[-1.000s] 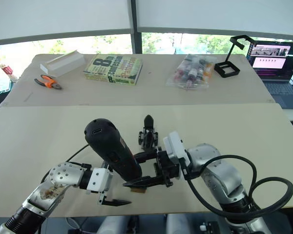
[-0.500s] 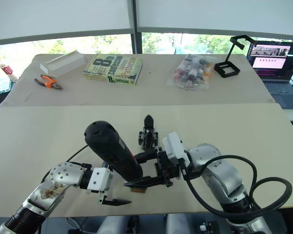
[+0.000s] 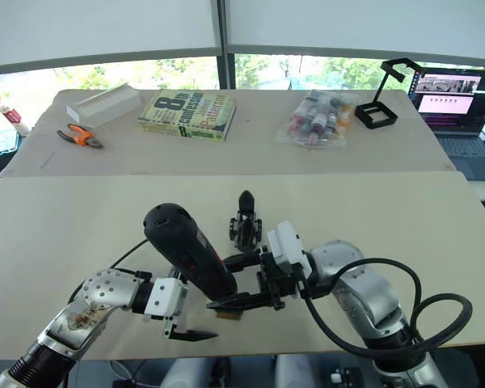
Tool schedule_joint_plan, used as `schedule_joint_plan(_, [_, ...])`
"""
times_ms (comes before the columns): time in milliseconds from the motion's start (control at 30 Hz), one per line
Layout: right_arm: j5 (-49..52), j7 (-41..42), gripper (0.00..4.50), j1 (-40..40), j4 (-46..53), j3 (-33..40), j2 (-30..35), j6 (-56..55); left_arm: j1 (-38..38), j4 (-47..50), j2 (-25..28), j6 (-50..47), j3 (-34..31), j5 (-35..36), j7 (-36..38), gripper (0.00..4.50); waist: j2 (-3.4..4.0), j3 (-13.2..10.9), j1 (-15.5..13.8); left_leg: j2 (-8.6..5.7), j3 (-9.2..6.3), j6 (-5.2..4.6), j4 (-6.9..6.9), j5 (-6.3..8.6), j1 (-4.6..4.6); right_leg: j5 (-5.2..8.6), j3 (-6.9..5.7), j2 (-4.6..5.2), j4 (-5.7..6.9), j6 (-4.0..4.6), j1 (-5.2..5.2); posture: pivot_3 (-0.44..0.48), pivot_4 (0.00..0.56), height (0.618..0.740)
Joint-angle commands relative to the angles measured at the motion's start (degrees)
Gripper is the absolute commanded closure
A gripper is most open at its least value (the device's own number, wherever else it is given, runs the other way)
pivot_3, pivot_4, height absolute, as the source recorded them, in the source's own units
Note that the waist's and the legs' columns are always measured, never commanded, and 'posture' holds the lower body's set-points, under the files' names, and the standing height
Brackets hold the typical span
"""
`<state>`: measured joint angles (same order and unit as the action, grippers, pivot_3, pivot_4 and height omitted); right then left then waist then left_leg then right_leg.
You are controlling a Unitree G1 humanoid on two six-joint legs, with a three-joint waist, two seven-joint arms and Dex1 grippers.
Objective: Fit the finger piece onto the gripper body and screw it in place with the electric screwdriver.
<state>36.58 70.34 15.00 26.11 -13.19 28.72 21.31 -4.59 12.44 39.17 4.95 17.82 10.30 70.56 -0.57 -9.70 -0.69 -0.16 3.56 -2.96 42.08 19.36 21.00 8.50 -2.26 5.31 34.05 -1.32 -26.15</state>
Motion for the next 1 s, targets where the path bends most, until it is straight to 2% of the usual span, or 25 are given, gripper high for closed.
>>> schedule_joint_plan(33, [-0.17,0.90,2.60,-0.20,0.96,0.10,-0.45,-3.11,-0.64,0.87,0.05,0.27,0.23,0.25,0.02,0.00,0.00,0.00,-0.01,0.00,0.00,0.00,0.00,0.00,0.00,0.00,0.00,0.00,0.00,0.00,0.00,0.000,0.150,0.740])
schedule_joint_plan(1000, [-0.10,-1.09,2.60,-0.73,2.79,-1.07,-0.63,-1.17,-1.11,0.55,0.12,0.55,0.47,-0.09,-0.16,0.00,0.00,0.00,0.00,0.00,0.00,0.01,0.00,0.00,0.00,0.00,0.00,0.00,0.00,0.00,0.00,0.000,0.150,0.740])
